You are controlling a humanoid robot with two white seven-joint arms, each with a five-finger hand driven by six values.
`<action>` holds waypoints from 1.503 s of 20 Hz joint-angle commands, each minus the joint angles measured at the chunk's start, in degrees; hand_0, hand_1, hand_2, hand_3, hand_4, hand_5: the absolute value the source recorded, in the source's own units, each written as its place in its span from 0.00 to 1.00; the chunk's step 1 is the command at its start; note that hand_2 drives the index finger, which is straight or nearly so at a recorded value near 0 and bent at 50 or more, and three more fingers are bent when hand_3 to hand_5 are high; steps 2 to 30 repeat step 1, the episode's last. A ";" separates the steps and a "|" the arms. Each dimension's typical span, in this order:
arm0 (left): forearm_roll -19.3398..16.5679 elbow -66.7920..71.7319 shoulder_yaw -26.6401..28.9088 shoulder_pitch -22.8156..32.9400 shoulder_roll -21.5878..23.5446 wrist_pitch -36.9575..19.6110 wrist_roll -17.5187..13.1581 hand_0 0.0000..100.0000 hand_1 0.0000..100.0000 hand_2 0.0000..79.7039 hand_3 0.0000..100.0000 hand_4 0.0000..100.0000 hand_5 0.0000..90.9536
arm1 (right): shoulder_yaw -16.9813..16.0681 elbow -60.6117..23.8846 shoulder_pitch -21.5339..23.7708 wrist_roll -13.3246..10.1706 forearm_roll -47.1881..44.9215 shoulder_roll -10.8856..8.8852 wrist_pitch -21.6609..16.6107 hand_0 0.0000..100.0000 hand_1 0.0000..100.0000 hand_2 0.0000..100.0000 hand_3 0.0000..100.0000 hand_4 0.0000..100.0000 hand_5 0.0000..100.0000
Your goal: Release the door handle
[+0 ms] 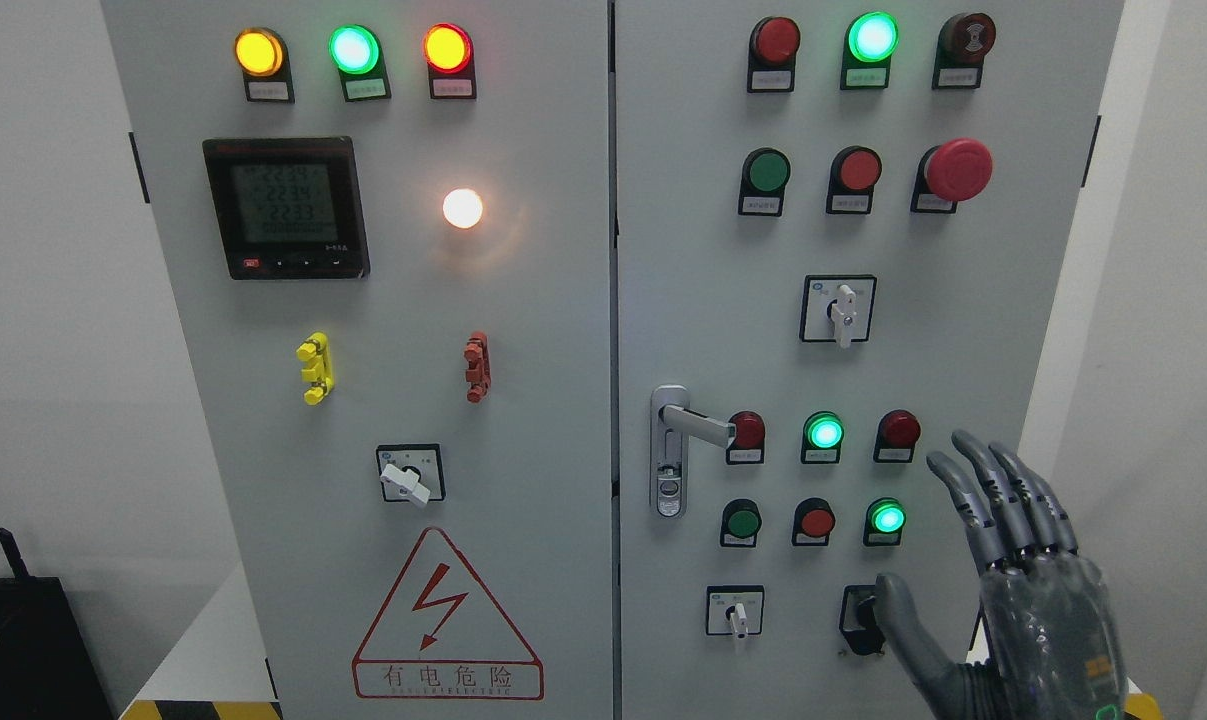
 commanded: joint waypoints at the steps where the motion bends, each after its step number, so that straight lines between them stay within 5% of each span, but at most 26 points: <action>1: 0.00 1.14 -0.79 0.00 -0.02 -0.02 -0.04 0.12 0.39 0.00 0.00 0.00 0.00 | 1.51 -0.73 -0.11 0.05 -0.76 0.26 0.06 0.50 0.09 0.00 0.00 0.00 0.00; 30: 0.00 1.14 -0.79 0.00 -0.02 -0.02 -0.04 0.12 0.39 0.00 0.00 0.00 0.00 | 1.51 -0.73 -0.11 0.05 -0.76 0.26 0.06 0.50 0.09 0.00 0.00 0.00 0.00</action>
